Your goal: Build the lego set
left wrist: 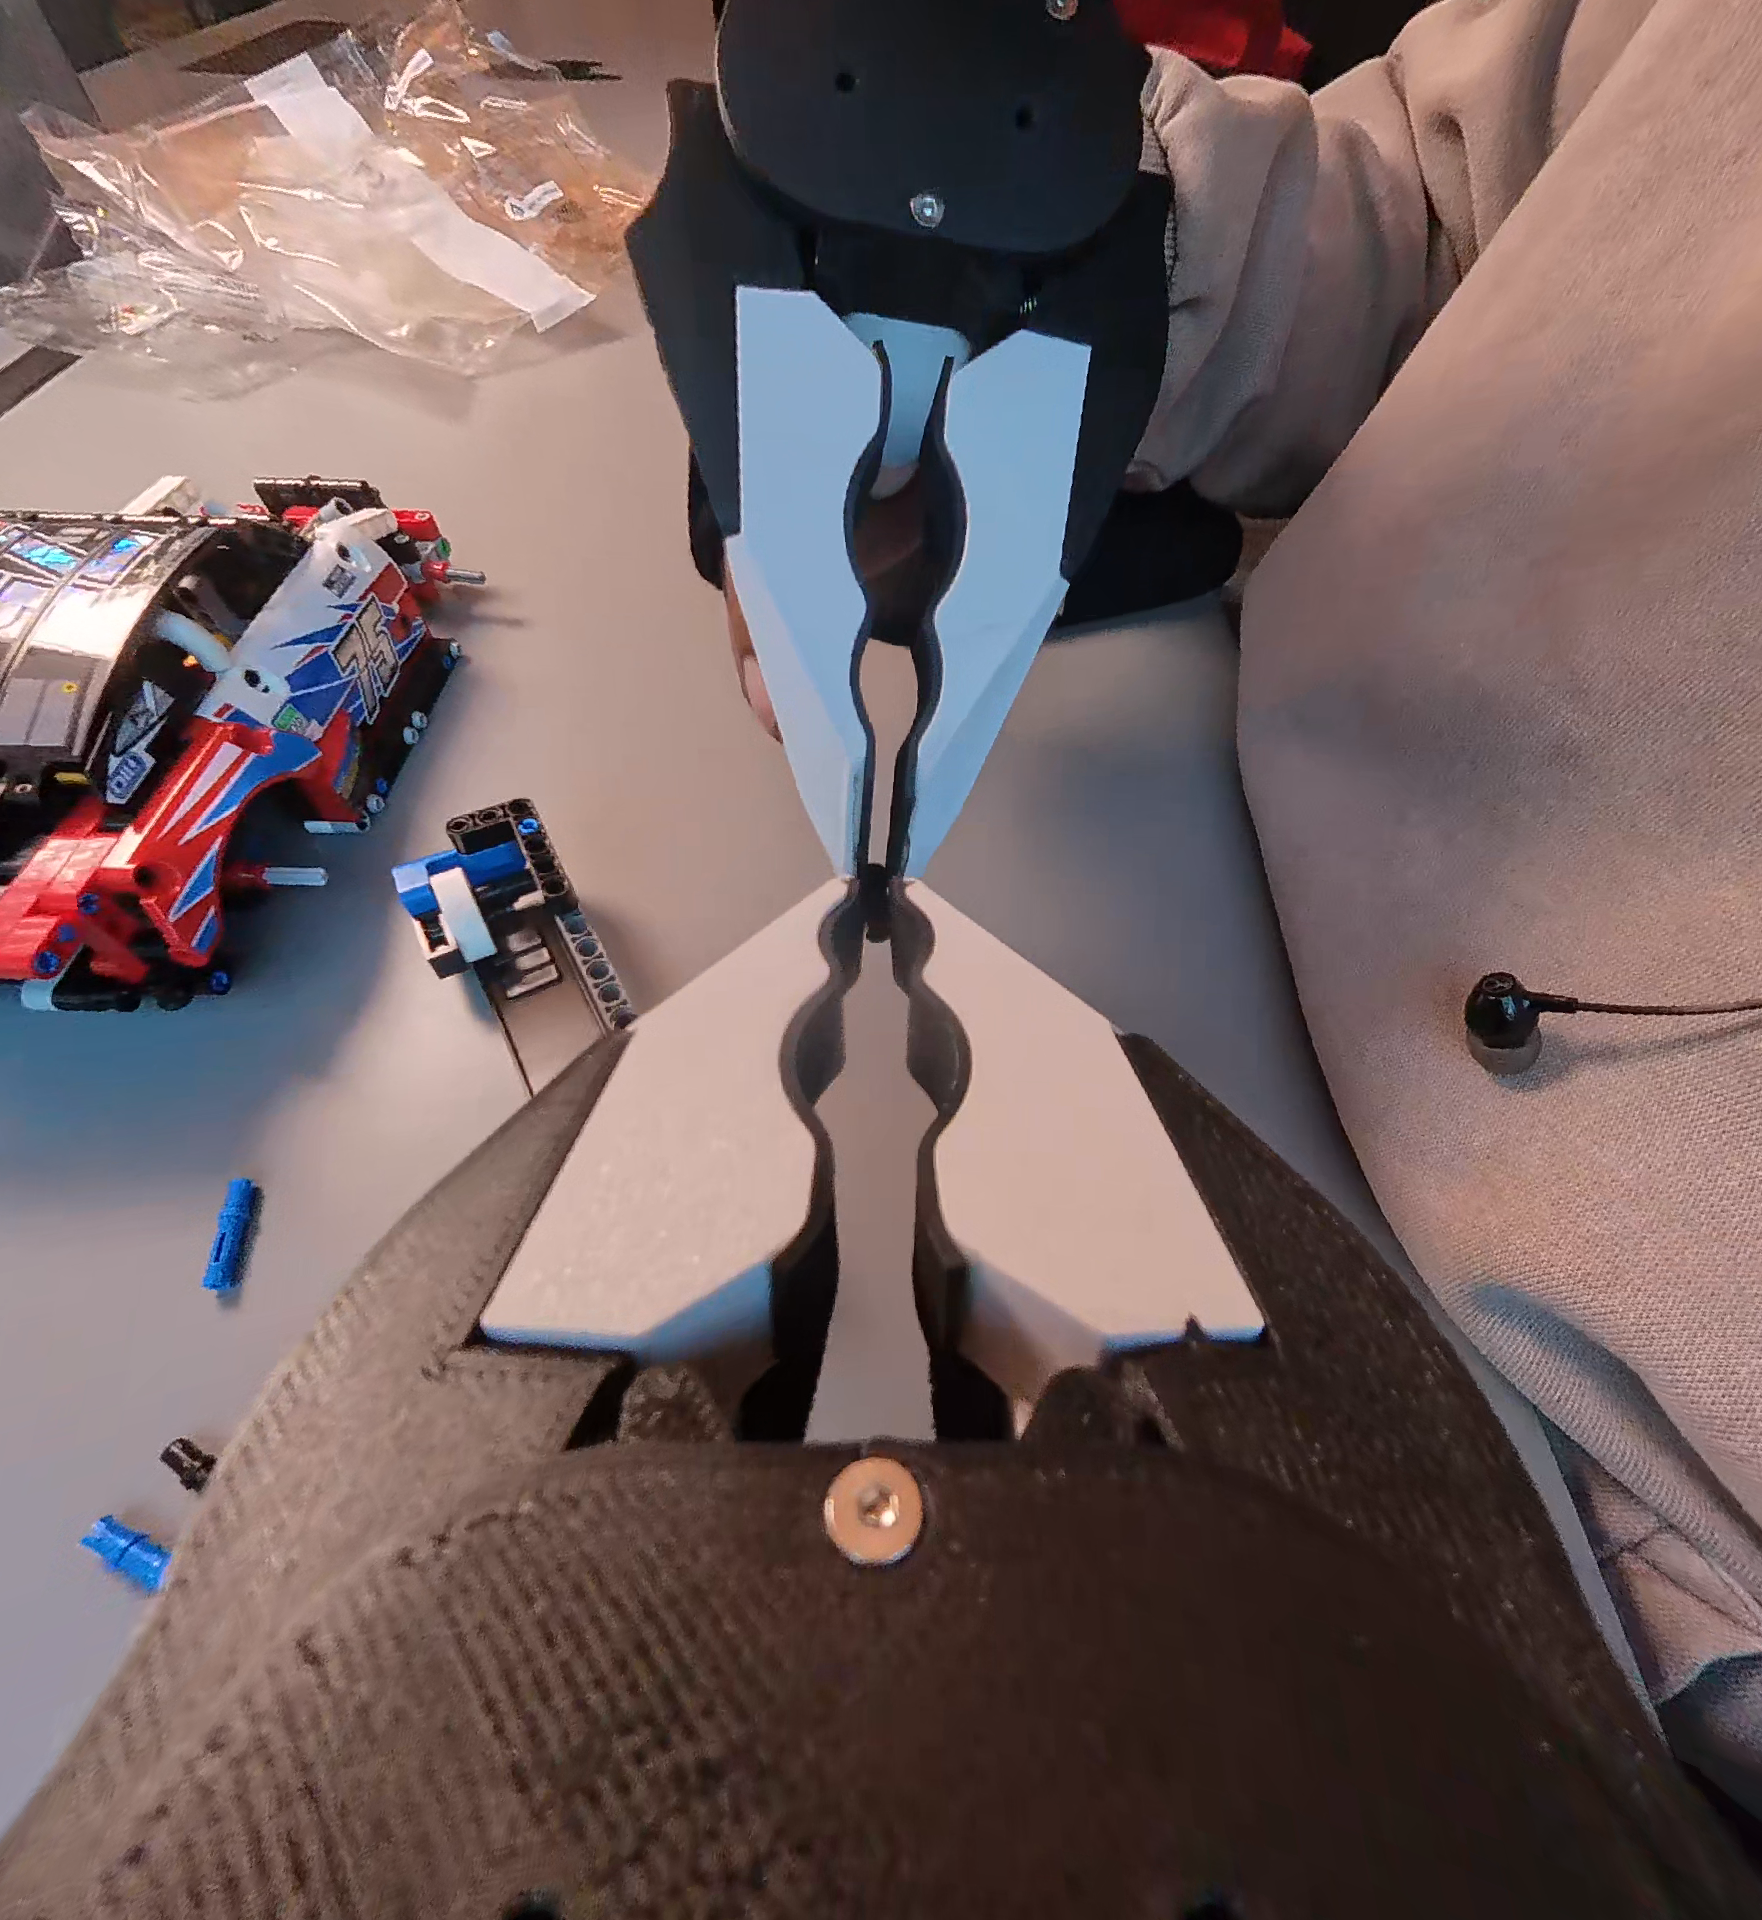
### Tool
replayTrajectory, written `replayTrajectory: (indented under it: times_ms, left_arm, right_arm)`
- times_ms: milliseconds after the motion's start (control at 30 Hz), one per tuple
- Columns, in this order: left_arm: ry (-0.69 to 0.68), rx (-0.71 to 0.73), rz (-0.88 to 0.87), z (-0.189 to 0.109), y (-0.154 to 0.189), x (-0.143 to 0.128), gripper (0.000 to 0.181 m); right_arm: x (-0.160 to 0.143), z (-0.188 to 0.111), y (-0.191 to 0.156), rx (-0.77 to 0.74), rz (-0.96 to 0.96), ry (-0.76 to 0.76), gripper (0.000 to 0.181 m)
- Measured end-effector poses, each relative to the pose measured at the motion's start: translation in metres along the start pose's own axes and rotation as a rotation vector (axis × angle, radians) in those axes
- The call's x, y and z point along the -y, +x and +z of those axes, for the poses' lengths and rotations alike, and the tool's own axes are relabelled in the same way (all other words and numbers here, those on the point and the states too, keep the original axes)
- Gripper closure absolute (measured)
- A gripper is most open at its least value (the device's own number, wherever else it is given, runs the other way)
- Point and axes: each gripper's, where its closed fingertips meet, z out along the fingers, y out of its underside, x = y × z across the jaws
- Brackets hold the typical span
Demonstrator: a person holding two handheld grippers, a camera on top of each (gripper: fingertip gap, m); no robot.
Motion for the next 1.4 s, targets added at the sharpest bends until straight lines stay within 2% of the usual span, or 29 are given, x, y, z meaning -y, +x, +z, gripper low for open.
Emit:
replayTrajectory:
  times_ms: [133, 233, 433, 667, 967, 1033, 1167, 1300, 1400]
  left_arm:
    - [0.026, 0.017, -0.012, -0.004, -0.005, 0.003, 0.179]
    - [0.022, 0.027, -0.025, -0.005, -0.008, 0.001, 0.166]
    - [0.015, 0.022, -0.009, -0.003, -0.006, -0.001, 0.180]
    - [0.042, 0.038, -0.027, -0.009, -0.012, 0.001, 0.170]
    - [0.044, 0.013, -0.047, -0.008, -0.011, -0.001, 0.179]
    - [0.104, -0.020, -0.091, -0.013, -0.008, 0.005, 0.179]
    - [0.299, -0.165, -0.243, -0.032, 0.009, 0.024, 0.179]
    - [0.368, -0.239, -0.304, -0.036, 0.016, 0.031, 0.179]
    - [0.395, -0.264, -0.330, -0.038, 0.013, 0.035, 0.179]
  right_arm:
    - [0.005, -0.005, 0.006, -0.009, 0.008, 0.030, 0.180]
    - [0.007, -0.008, 0.008, -0.010, 0.015, 0.046, 0.180]
    - [0.010, -0.006, 0.008, -0.002, -0.004, 0.041, 0.180]
    - [0.009, -0.005, 0.014, -0.011, 0.000, 0.038, 0.180]
    - [0.007, 0.001, 0.011, 0.008, 0.001, 0.035, 0.180]
    - [0.015, -0.002, 0.008, 0.008, 0.011, 0.096, 0.180]
    - [0.043, -0.012, -0.005, -0.013, 0.040, 0.314, 0.176]
    - [0.052, -0.016, -0.010, -0.074, 0.018, 0.397, 0.175]
    - [0.051, -0.014, -0.006, -0.107, 0.019, 0.403, 0.176]
